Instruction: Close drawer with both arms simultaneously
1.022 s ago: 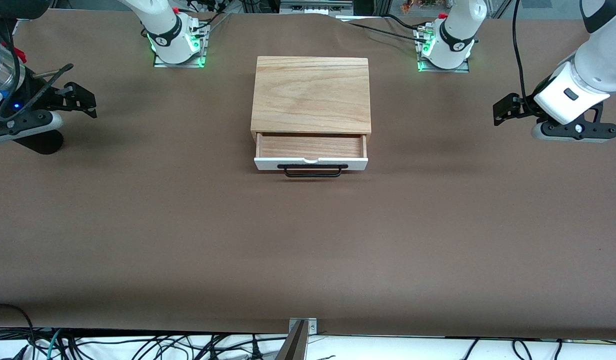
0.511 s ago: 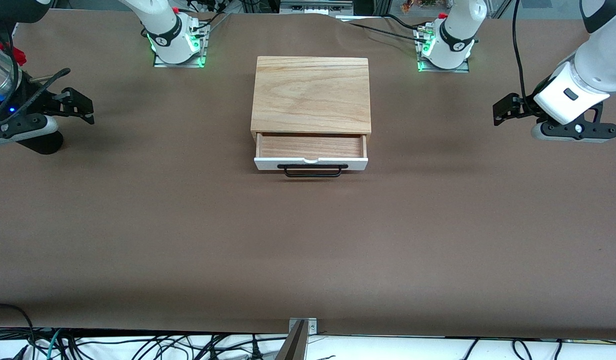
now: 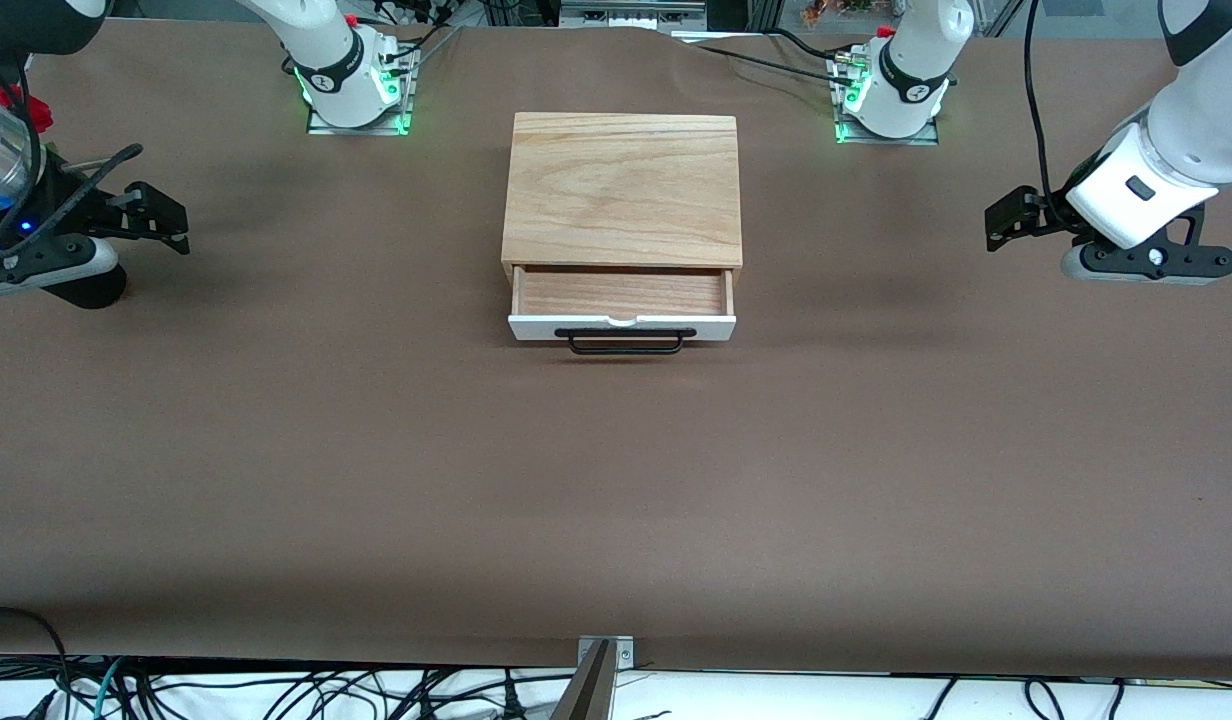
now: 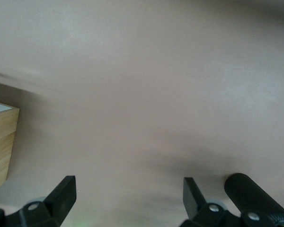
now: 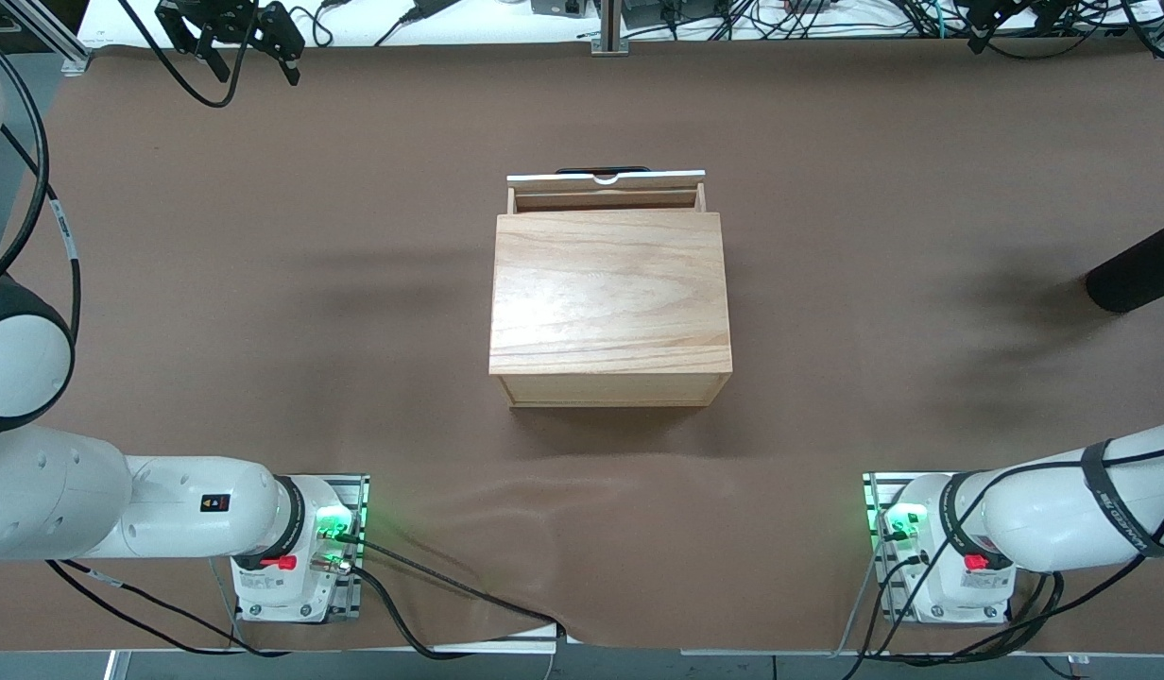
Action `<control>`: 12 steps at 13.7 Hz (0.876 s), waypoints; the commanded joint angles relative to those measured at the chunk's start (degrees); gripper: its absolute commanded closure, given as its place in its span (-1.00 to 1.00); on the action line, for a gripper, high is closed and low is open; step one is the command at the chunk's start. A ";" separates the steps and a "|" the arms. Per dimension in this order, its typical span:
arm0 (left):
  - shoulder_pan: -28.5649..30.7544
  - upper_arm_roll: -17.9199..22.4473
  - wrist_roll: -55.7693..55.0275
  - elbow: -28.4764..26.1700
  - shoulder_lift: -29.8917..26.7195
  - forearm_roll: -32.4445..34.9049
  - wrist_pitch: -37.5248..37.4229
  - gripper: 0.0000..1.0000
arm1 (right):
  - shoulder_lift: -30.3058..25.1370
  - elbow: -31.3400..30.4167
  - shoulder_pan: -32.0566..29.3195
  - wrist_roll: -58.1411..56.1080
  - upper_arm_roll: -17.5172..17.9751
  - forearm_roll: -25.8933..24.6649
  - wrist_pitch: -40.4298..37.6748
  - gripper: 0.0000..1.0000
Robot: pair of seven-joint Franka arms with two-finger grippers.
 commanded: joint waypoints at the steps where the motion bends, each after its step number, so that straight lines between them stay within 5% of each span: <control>1: -0.04 -0.29 -0.29 2.01 0.80 0.75 -1.59 -1.00 | -0.19 1.74 -0.44 -0.18 -0.04 3.41 -0.39 -1.00; 12: 0.40 -0.29 0.41 4.03 2.38 -0.57 -2.46 -1.00 | -0.90 2.53 -0.09 -0.27 -1.27 3.61 -5.84 -1.00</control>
